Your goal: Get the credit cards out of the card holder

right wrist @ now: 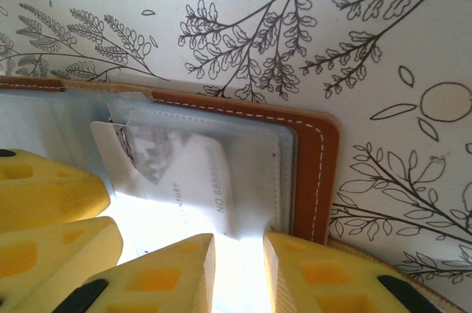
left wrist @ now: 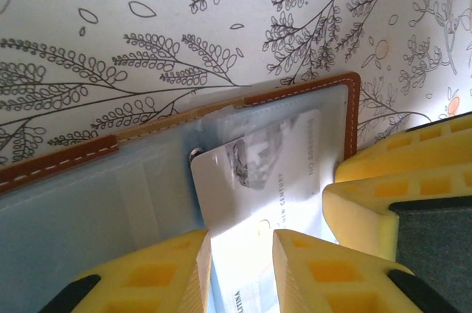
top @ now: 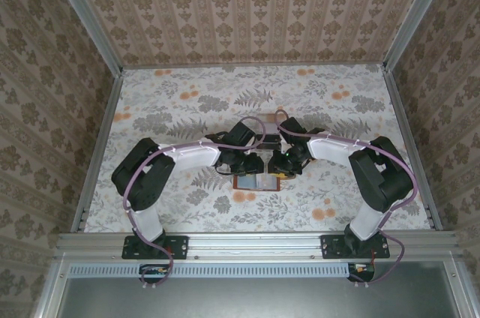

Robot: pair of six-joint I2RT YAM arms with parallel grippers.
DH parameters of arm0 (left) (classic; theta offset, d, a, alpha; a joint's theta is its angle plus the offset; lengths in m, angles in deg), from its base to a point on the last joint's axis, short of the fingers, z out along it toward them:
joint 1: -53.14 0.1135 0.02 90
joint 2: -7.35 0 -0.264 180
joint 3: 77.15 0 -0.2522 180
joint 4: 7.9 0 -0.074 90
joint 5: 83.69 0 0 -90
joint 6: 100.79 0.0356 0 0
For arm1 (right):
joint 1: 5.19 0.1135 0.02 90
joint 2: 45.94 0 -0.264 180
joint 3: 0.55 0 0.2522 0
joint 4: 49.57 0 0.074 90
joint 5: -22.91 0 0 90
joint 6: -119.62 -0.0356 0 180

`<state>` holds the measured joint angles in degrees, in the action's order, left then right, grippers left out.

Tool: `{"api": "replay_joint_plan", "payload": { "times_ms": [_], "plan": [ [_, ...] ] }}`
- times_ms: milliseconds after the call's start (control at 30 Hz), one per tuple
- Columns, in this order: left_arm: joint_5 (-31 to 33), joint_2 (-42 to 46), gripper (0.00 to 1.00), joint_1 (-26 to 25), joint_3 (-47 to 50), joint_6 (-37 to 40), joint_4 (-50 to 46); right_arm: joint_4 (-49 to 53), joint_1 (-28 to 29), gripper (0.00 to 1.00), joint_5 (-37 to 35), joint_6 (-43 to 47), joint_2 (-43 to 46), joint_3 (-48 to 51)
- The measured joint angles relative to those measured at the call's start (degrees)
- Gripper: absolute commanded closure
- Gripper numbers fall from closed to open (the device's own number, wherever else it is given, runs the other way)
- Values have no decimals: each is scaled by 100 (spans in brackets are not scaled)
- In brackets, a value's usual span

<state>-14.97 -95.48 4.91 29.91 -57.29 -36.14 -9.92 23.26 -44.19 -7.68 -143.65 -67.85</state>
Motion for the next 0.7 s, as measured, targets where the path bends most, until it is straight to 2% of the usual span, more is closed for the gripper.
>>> {"api": "replay_joint_plan", "payload": {
  "times_ms": [233,700],
  "plan": [
    [-28,-107,71,28,7,-7,44,4,0,74,0,0,0,0],
    [-273,-133,86,103,245,-195,481,31,0,74,-2,0,0,0]
  ]
}}
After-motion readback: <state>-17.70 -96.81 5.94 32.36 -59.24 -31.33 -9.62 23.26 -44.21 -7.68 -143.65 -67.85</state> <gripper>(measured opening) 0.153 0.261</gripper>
